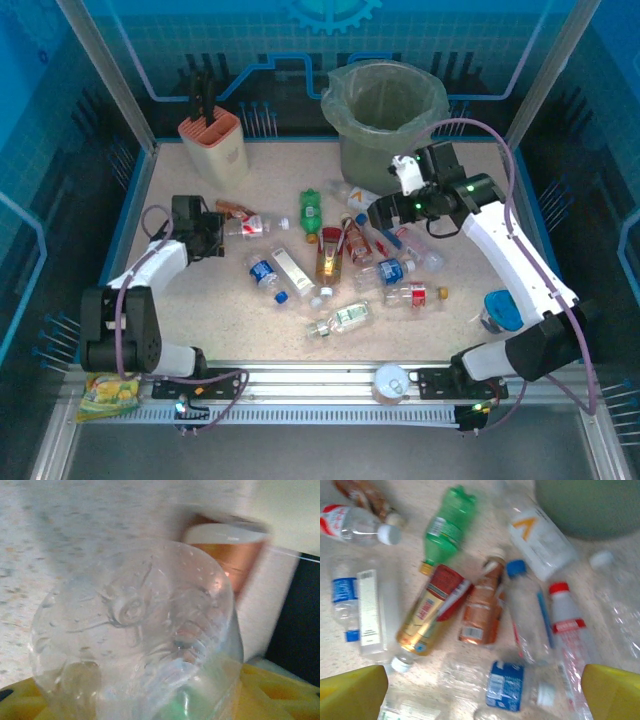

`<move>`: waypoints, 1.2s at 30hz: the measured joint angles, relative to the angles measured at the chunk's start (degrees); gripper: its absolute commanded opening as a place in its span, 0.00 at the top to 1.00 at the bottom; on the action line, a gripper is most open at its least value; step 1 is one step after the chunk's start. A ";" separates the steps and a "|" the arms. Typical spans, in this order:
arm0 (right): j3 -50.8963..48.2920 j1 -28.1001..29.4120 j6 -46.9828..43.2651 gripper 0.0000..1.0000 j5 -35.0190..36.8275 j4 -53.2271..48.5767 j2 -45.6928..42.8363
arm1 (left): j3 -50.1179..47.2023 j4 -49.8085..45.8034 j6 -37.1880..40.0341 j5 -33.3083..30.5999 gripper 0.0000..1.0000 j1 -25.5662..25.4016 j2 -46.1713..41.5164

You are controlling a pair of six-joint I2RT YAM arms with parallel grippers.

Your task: Put the plastic bottles in the bin

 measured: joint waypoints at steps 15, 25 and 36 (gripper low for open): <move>20.04 15.06 -13.73 0.02 -13.90 4.31 19.82 | 25.14 -10.75 25.14 18.21 0.41 -12.96 0.00; 21.07 15.61 -15.04 0.24 -15.72 4.31 25.40 | 25.07 -12.74 27.69 20.79 0.43 -14.53 1.05; 21.09 15.23 -12.15 0.44 -16.37 5.22 25.68 | 24.63 -9.92 25.27 20.65 0.22 -14.51 2.01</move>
